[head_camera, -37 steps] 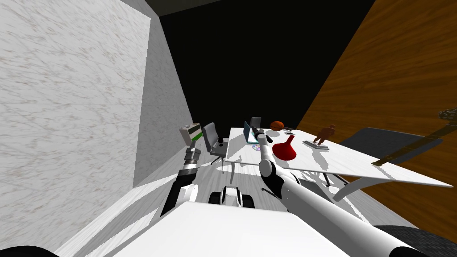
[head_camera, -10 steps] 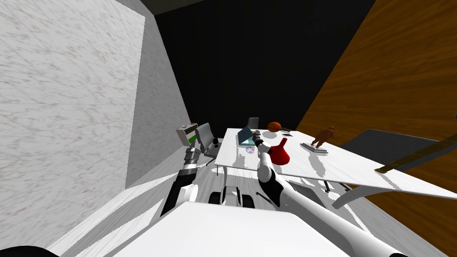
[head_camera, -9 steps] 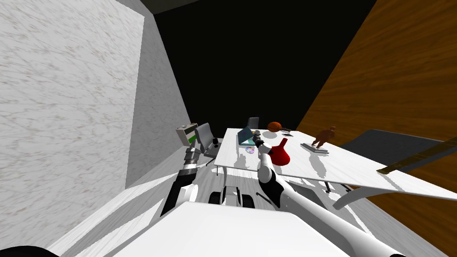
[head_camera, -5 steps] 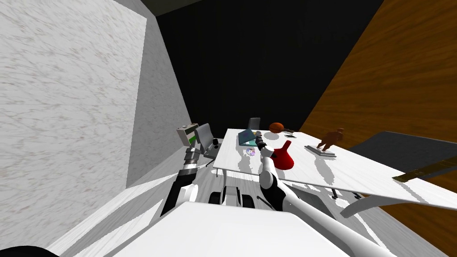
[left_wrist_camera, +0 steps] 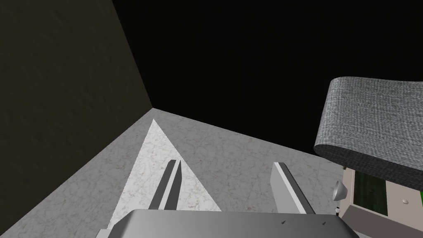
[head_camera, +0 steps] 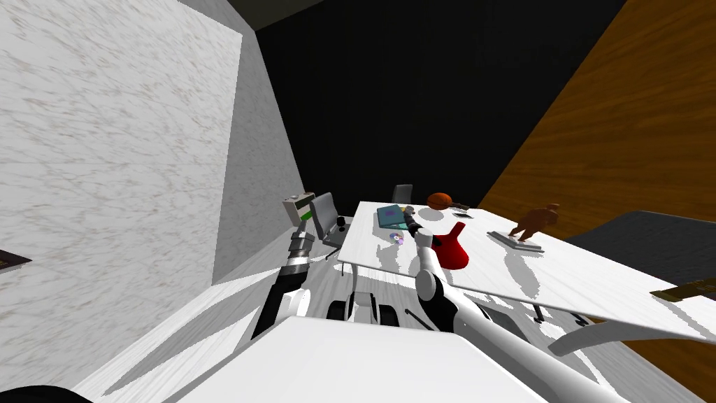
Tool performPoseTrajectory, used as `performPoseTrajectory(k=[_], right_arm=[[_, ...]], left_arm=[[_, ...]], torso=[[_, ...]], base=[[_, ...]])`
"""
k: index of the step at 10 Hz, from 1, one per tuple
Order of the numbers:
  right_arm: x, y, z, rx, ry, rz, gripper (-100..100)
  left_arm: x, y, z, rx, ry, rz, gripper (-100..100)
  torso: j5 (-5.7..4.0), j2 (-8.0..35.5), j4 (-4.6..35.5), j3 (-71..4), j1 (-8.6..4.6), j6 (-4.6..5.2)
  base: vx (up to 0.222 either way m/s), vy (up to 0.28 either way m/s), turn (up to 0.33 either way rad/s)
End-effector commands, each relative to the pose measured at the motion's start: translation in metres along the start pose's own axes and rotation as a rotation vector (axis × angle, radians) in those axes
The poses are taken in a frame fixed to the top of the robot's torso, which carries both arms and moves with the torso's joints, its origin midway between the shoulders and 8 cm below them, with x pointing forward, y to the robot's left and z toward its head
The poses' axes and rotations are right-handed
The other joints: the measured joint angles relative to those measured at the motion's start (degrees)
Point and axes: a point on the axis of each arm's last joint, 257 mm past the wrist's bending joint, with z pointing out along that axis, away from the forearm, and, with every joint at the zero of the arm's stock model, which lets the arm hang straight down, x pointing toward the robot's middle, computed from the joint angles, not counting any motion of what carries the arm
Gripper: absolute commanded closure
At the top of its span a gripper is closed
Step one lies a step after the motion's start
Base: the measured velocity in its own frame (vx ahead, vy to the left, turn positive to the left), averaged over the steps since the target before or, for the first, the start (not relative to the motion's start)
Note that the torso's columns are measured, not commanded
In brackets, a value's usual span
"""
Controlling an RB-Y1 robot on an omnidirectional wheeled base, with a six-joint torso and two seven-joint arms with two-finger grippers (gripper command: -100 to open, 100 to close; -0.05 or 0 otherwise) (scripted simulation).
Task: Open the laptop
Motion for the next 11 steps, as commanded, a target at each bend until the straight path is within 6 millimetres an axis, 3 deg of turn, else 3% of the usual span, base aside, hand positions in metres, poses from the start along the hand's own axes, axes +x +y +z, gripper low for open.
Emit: performPoseTrajectory(k=[1, 3, 4, 6, 11], right_arm=[[-0.002, 0.003, 0.002, -0.021, -0.009, -0.165, -100], [-0.002, 0.006, 0.002, -0.031, -0.013, -0.235, -100], [0.009, 0.025, -0.001, -0.068, -0.024, -0.379, -100], [0.025, 0.017, 0.004, -0.065, -0.027, -0.562, -100], [0.024, 0.027, 0.003, -0.104, -0.054, -0.839, -100]], left_arm=[[0.0, 0.0, 0.0, 0.0, 0.0, 0.0, 0], [0.0, 0.0, 0.0, 0.0, 0.0, 0.0, 0], [0.0, 0.0, 0.0, 0.0, 0.0, 0.0, 0], [0.0, 0.0, 0.0, 0.0, 0.0, 0.0, 0], [0.0, 0.0, 0.0, 0.0, 0.0, 0.0, 0]], torso=[[0.02, -0.01, 0.0, 0.0, 0.07, -0.01], [0.04, 0.06, 0.01, 0.04, 0.12, 0.01], [0.04, 0.1, 0.02, 0.06, 0.12, 0.01], [0.08, 0.15, 0.03, 0.08, 0.19, 0.01], [-0.05, -0.05, -0.1, -0.04, 0.01, 0.01]], base=[[0.007, -0.007, 0.007], [0.003, -0.001, 0.001], [-0.026, 0.019, 0.242], [-0.044, 0.027, 0.109], [-0.002, 0.0, -0.007]])
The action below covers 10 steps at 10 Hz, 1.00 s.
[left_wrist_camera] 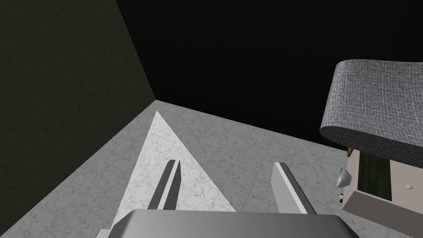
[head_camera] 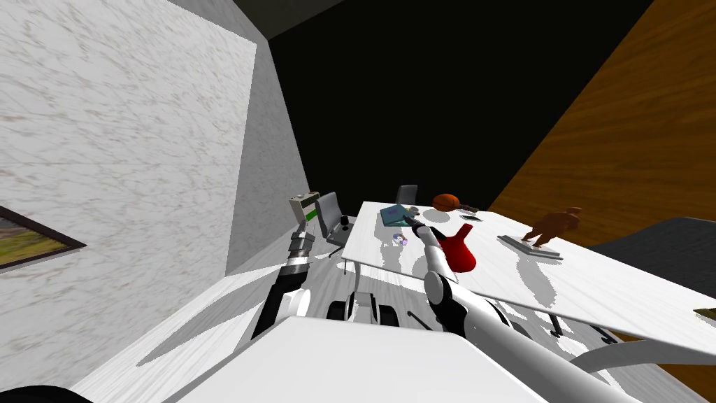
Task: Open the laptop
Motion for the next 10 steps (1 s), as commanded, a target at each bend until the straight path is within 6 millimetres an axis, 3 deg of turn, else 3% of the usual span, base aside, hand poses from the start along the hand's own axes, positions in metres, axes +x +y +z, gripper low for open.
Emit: performPoseTrajectory(k=[1, 2, 9, 10], right_arm=[[-0.005, 0.026, -0.002, -0.039, -0.03, -0.215, -100], [0.012, 0.032, -0.001, -0.042, -0.018, -0.311, -100], [0.008, 0.041, -0.001, -0.079, -0.063, -0.69, -100], [0.004, 0.065, -0.004, -0.1, -0.096, -0.837, -100]], left_arm=[[0.0, 0.0, 0.0, 0.0, 0.0, 0.0, 0], [0.0, 0.0, 0.0, 0.0, 0.0, 0.0, 0], [0.0, 0.0, 0.0, 0.0, 0.0, 0.0, 0], [0.0, 0.0, 0.0, 0.0, 0.0, 0.0, 0]], torso=[[-0.04, -0.02, -0.09, -0.01, -0.01, 0.03], [-0.16, -0.16, -0.28, -0.1, -0.05, -0.1], [0.01, 0.06, 0.02, 0.04, 0.02, 0.0], [0.01, 0.06, 0.02, 0.04, 0.02, 0.0]], base=[[-0.026, 0.022, 0.27], [-0.059, 0.035, 0.164], [-0.004, 0.002, -0.003], [-0.035, 0.032, 0.293]])
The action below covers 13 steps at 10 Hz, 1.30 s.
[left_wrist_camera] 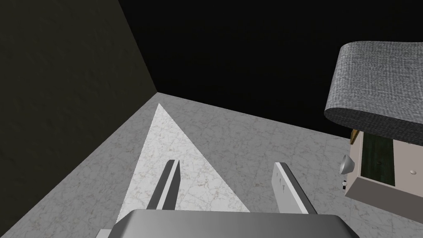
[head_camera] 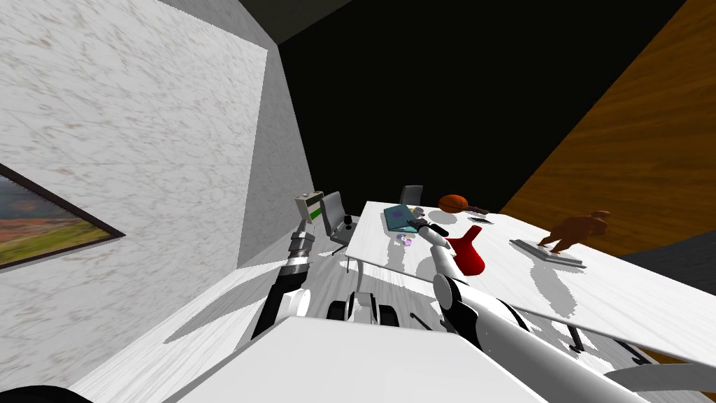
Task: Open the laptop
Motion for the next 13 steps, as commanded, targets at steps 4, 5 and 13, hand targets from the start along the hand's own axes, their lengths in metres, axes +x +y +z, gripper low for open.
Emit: performPoseTrajectory(k=[4, 5, 13], right_arm=[[-0.011, 0.035, 0.0, -0.038, -0.05, -0.462, -100], [-0.012, 0.037, 0.0, -0.044, -0.058, -0.521, -100], [-0.024, 0.082, -0.005, -0.087, -0.15, -1.111, -100]], left_arm=[[0.0, 0.0, 0.0, 0.0, 0.0, 0.0, 0], [0.0, 0.0, 0.0, 0.0, 0.0, 0.0, 0], [0.0, 0.0, 0.0, 0.0, 0.0, 0.0, 0]], torso=[[-0.04, -0.13, -0.05, -0.08, -0.1, 0.01], [-0.06, -0.19, -0.09, -0.11, -0.12, 0.01], [-0.04, -0.13, -0.05, -0.08, -0.1, 0.02]], base=[[-0.022, 0.013, 0.031], [0.002, -0.001, 0.014], [-0.015, 0.009, 0.047]])
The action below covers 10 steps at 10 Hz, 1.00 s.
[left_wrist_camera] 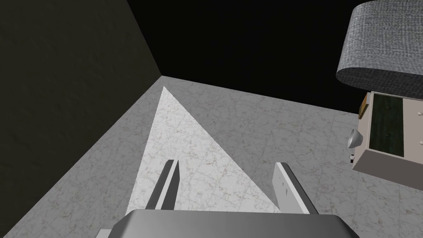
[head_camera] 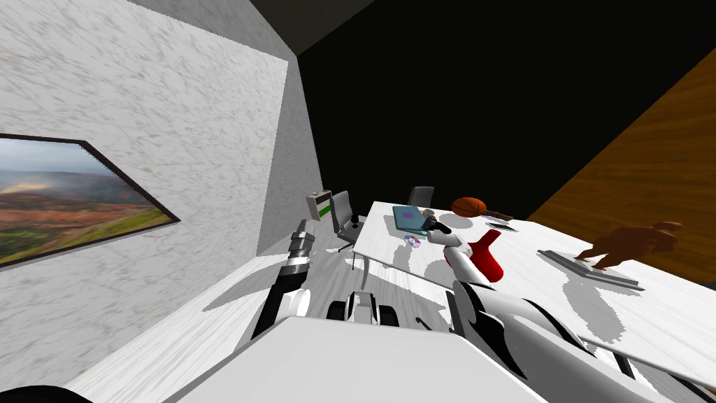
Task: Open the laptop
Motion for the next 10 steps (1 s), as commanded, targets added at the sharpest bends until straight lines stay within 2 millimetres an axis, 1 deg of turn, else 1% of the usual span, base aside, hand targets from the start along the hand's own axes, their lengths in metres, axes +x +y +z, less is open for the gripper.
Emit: performPoseTrajectory(k=[1, 3, 4, 5, 6, 10], right_arm=[[-0.006, 0.003, 0.0, -0.008, -0.021, -0.173, -100], [-0.009, 0.005, 0.0, -0.011, -0.031, -0.252, -100], [-0.035, 0.001, -0.001, 0.002, -0.064, -0.403, -100], [-0.043, 0.014, -0.001, -0.01, -0.079, -0.499, -100], [-0.044, 0.02, 0.0, -0.016, -0.085, -0.596, -100], [-0.047, 0.024, -0.001, -0.019, -0.113, -0.832, -100]], left_arm=[[0.0, 0.0, 0.0, 0.0, 0.0, 0.0, 0], [0.0, 0.0, 0.0, 0.0, 0.0, 0.0, 0], [0.0, 0.0, 0.0, 0.0, 0.0, 0.0, 0], [0.0, 0.0, 0.0, 0.0, 0.0, 0.0, 0], [0.0, 0.0, 0.0, 0.0, 0.0, 0.0, 0], [0.0, 0.0, 0.0, 0.0, 0.0, 0.0, 0]], torso=[[0.02, 0.02, 0.01, 0.01, 0.05, -0.03], [0.04, 0.09, 0.04, 0.05, 0.11, -0.02], [0.04, 0.11, 0.05, 0.07, 0.11, -0.02], [0.06, 0.19, 0.06, 0.11, 0.22, -0.1], [0.07, 0.21, 0.08, 0.13, 0.14, 0.04], [0.02, 0.01, 0.01, 0.0, 0.05, -0.02]], base=[[0.006, -0.006, 0.007], [0.0, 0.0, 0.0], [-0.036, 0.033, 0.318], [-0.045, 0.032, 0.168], [-0.023, 0.02, -0.05], [-0.002, 0.002, -0.008]])
